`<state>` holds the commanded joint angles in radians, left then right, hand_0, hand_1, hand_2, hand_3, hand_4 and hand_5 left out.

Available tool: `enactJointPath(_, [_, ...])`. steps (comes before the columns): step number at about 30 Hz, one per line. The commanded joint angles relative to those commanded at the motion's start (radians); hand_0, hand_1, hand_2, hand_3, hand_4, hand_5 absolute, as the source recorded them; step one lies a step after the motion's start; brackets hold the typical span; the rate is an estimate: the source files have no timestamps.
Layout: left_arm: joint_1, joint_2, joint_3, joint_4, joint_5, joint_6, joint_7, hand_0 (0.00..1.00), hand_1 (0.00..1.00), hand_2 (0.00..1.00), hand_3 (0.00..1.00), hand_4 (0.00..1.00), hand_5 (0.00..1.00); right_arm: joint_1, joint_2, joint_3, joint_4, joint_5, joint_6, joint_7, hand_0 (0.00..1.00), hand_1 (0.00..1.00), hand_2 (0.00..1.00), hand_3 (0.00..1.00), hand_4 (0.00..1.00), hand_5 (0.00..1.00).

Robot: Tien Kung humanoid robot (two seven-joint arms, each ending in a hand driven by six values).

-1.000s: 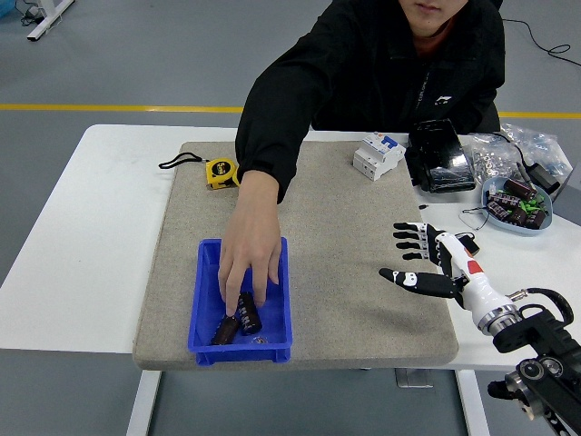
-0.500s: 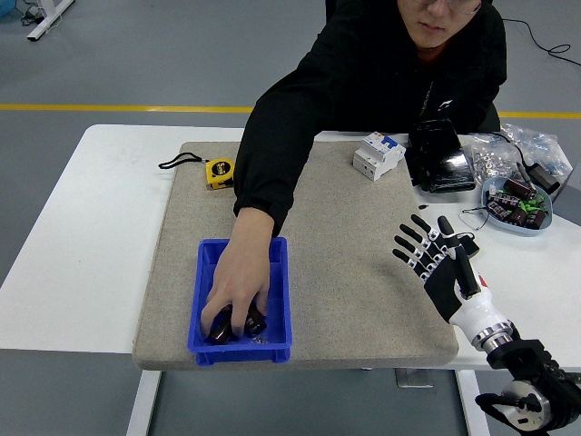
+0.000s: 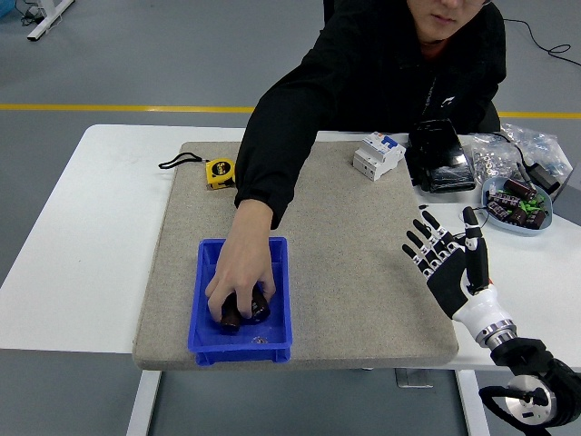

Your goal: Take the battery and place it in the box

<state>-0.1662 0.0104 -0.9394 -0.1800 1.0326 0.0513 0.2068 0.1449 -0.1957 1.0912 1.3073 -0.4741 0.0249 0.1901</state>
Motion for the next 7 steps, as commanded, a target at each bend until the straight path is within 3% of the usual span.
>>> enactJointPath(7, [0.003,-0.007,0.025,0.0,-0.046,0.008,-0.02,0.807,0.793,0.807,0.629,0.697,0.646,0.007,-0.003,-0.002,0.003,0.018,0.01,0.021,0.998,0.976,0.969,0.998,0.998,0.998])
